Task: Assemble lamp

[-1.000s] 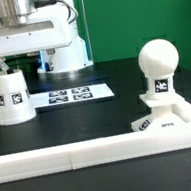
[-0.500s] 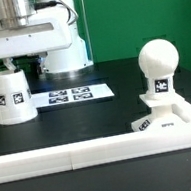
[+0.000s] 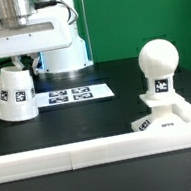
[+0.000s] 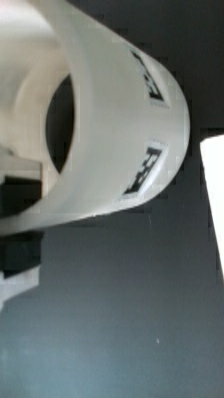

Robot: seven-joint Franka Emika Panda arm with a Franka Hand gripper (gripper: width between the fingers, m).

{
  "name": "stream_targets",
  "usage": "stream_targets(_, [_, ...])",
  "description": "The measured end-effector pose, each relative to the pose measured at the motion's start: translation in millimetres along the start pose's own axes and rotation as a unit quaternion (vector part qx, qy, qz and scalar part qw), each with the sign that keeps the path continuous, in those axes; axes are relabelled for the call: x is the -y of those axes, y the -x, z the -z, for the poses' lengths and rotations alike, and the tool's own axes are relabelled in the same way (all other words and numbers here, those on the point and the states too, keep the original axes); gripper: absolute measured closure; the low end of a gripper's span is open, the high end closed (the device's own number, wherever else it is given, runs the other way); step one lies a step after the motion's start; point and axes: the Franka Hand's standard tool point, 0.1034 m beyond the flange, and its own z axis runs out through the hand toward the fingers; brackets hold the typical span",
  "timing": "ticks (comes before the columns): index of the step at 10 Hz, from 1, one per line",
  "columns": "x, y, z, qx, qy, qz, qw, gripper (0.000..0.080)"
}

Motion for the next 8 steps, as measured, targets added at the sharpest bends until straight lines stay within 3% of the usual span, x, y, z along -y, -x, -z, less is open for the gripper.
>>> stream_targets(3, [3.3,0.0,0.0,0.000,0.000,-0.008,1.000,0.0754])
stream_targets(5, [41.7,-1.9,9.0,0.009,-0.013,-0.035,0.999,0.0754])
stream_targets(8, [93.6,-31.5,37.2,0.015,-0.028,-0.080,0.996,0.0754])
